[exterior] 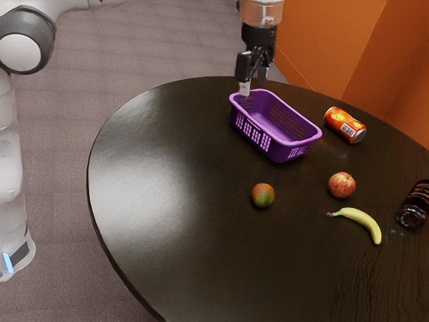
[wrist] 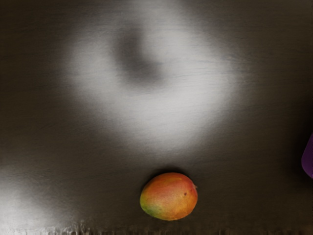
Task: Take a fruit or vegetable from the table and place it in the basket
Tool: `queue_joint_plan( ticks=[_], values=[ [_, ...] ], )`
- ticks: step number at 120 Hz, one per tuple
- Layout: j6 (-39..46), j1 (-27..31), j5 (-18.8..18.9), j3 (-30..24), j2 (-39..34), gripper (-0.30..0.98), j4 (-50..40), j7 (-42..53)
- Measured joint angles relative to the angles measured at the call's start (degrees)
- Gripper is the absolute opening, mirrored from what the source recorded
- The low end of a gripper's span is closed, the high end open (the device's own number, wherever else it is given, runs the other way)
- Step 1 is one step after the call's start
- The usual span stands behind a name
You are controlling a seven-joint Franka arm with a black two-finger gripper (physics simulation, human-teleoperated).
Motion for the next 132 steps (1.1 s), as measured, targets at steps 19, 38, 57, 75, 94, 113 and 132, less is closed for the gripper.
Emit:
queue_joint_plan(
  ticks=[19, 38, 57, 75, 94, 113, 132],
  values=[
    [-0.86, -2.06, 0.09, 0.09, -0.46, 0.69, 0.74, -1.11],
    [-1.25, -2.62, 0.08, 0.47, 1.59, 0.69, 0.65, 4.58],
    [-1.38, -2.06, -0.25, -1.26, 5.78, 0.69, 0.67, 20.4],
    [-0.07, -11.57, -0.49, -0.55, 4.66, 0.69, -4.67, 33.94],
    [10.03, -16.05, -0.94, 1.47, -7.57, 0.69, -26.78, 45.34],
    [17.39, -14.91, -0.66, 3.07, -8.4, 0.69, -31.72, 54.89],
    [20.81, -13.26, -0.42, 5.03, -1.86, 0.69, -24.79, 63.96]
  ],
)
